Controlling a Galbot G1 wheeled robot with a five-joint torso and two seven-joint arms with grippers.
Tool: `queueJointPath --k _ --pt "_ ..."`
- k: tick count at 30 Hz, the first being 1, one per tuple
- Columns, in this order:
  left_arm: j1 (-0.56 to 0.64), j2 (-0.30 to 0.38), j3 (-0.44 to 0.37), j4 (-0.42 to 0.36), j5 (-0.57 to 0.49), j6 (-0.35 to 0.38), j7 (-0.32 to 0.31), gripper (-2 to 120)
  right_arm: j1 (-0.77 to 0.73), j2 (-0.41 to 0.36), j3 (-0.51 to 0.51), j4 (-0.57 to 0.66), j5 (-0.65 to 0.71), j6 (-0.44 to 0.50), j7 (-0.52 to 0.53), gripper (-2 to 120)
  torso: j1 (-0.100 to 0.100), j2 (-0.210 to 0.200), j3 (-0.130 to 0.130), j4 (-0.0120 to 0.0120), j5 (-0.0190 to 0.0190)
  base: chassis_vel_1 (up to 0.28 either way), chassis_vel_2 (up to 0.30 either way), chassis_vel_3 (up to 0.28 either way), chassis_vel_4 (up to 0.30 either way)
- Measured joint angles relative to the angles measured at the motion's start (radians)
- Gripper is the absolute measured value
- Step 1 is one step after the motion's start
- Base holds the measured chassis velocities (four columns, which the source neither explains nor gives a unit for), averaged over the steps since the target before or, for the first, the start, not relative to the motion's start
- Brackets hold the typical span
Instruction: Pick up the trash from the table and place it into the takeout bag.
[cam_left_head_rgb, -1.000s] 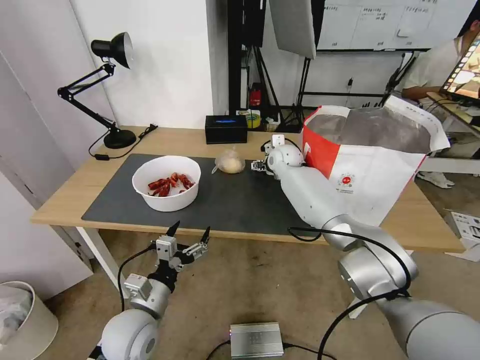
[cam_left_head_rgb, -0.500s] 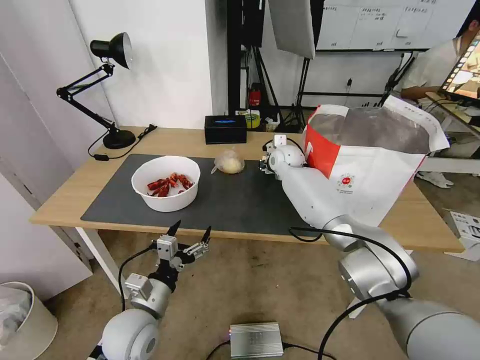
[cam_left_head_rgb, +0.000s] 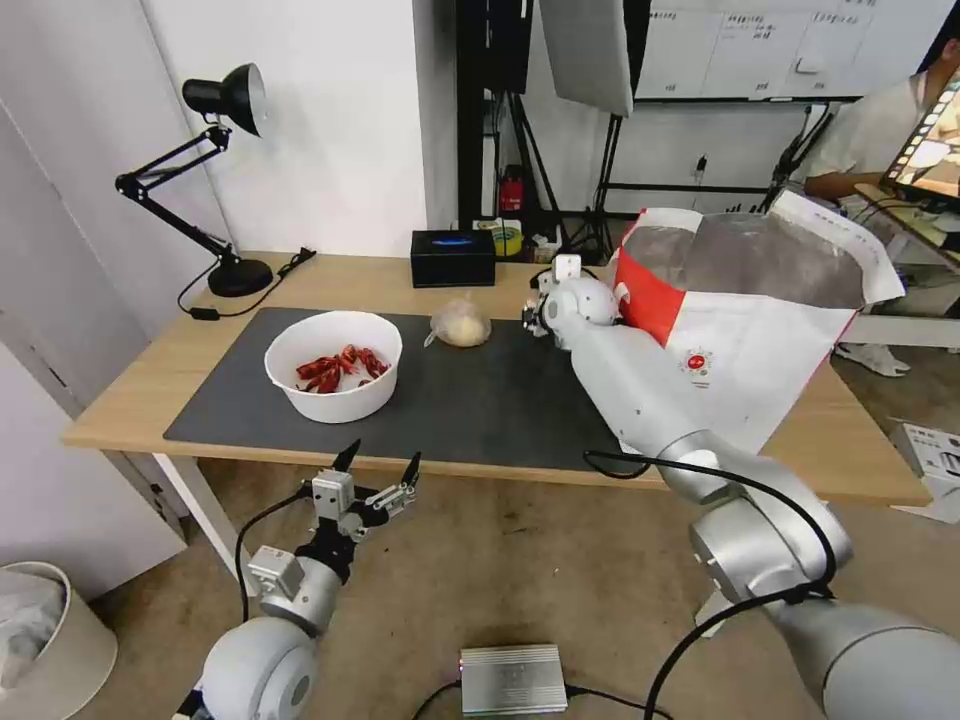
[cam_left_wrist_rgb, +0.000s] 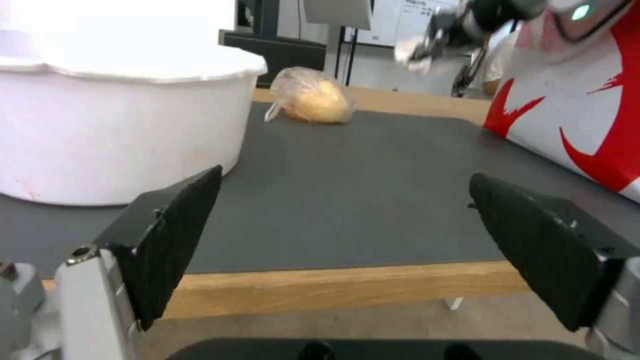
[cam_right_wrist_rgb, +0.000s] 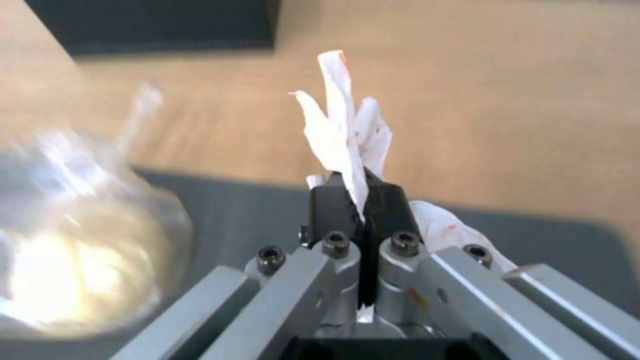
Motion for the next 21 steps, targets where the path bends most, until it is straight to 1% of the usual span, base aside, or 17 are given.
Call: queueJointPath --k 2,3,5,9,11,12,16,21 --pt "0.001 -0.001 0.000 0.000 0.000 0.000 0.000 100 0.000 -0.014 -0.010 0.055 0.016 0.000 0.038 0 0.000 0.000 0.000 0.0000 0.0000 0.000 0.000 0.000 0.000" --pt "0.001 -0.001 0.000 0.000 0.000 0.000 0.000 100 0.000 -0.014 -0.010 0.055 0.016 0.000 0.038 0 0.000 0.000 0.000 0.0000 0.0000 0.000 0.000 0.000 0.000" --pt "0.002 -0.003 0.000 -0.001 0.000 -0.001 0.000 100 0.000 -0.032 -0.031 0.118 0.035 0.000 0.088 0 0.000 0.000 0.000 0.0000 0.0000 0.000 0.000 0.000 0.000" --pt "0.005 -0.004 -0.001 -0.003 0.000 -0.001 -0.001 100 0.000 -0.045 -0.047 0.160 0.047 0.000 0.128 0 0.000 0.000 0.000 -0.0001 -0.0001 0.000 0.000 0.000 0.000" --pt "0.009 -0.006 -0.003 -0.006 0.000 -0.001 -0.001 100 0.000 -0.055 -0.058 0.200 0.066 0.000 0.178 0 0.000 0.000 0.000 0.0000 -0.0001 0.000 0.000 0.000 0.000" --pt "0.009 -0.006 -0.003 -0.006 0.000 -0.001 -0.001 100 0.000 -0.055 -0.058 0.200 0.066 0.000 0.178 0 0.000 0.000 0.000 0.0000 -0.0001 0.000 0.000 0.000 0.000" --pt "0.015 -0.009 -0.009 -0.009 0.001 -0.002 -0.001 100 -0.001 -0.077 -0.069 0.262 0.092 0.000 0.231 0 0.000 0.000 0.000 -0.0001 0.0000 0.000 0.000 0.000 0.000" --pt "0.019 -0.013 -0.019 -0.016 0.001 -0.002 -0.002 100 -0.003 -0.091 -0.076 0.296 0.101 0.000 0.251 0 0.000 0.000 0.000 -0.0001 -0.0001 0.000 0.000 0.000 0.000"
